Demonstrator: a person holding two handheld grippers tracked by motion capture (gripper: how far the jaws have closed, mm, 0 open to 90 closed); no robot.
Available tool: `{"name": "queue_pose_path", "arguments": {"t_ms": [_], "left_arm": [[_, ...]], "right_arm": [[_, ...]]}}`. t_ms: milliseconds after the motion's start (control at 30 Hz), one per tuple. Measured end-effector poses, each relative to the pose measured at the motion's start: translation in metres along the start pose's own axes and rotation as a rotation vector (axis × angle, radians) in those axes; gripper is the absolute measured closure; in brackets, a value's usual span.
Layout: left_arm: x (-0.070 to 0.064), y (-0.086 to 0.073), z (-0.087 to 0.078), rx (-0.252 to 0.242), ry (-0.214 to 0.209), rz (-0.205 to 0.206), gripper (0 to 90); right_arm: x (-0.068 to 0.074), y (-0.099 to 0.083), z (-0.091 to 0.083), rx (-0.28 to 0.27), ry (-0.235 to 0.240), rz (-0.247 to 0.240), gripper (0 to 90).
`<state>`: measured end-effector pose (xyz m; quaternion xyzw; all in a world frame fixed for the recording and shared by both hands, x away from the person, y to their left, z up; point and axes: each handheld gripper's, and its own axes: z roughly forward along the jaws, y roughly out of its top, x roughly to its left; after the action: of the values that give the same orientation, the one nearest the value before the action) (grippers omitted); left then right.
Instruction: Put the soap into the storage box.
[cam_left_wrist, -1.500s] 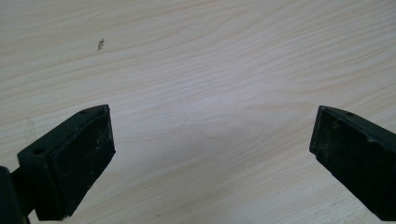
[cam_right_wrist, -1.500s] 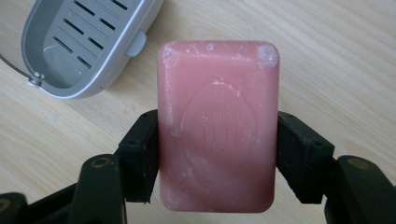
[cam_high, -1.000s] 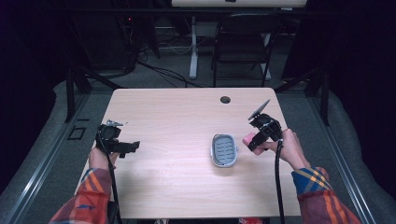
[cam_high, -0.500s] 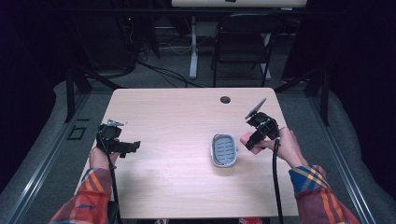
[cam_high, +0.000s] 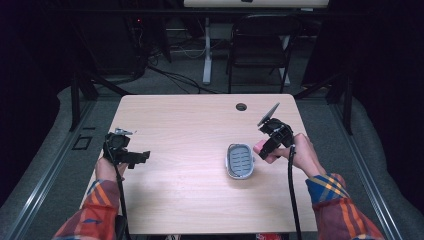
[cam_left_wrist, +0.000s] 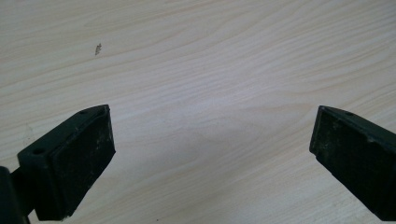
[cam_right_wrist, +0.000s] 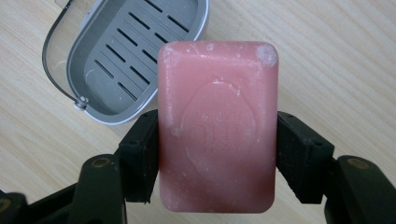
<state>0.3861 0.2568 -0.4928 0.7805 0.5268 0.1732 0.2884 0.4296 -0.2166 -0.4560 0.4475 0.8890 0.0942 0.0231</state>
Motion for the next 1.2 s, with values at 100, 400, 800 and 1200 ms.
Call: {"name": "queue_pose_path", "arguments": {"t_ms": [100,400,800,1200], "left_arm": [[0.000,0.000,0.000,0.000,0.000,0.000,0.0],[0.000,0.000,0.000,-0.003,0.001,0.001,0.0],[0.000,0.000,-0.001,-0.008,0.004,-0.001,0.0],[0.001,0.000,-0.001,-0.007,0.006,0.003,0.0]], "right_arm": [[0.002,0.003,-0.001,0.007,0.000,-0.013,37.4],[0.008,0.009,-0.002,0.007,-0.004,-0.011,37.4],[0.012,0.015,-0.001,0.016,-0.005,-0.023,37.5],[0.015,0.022,0.004,0.032,0.002,-0.039,37.4]]}}
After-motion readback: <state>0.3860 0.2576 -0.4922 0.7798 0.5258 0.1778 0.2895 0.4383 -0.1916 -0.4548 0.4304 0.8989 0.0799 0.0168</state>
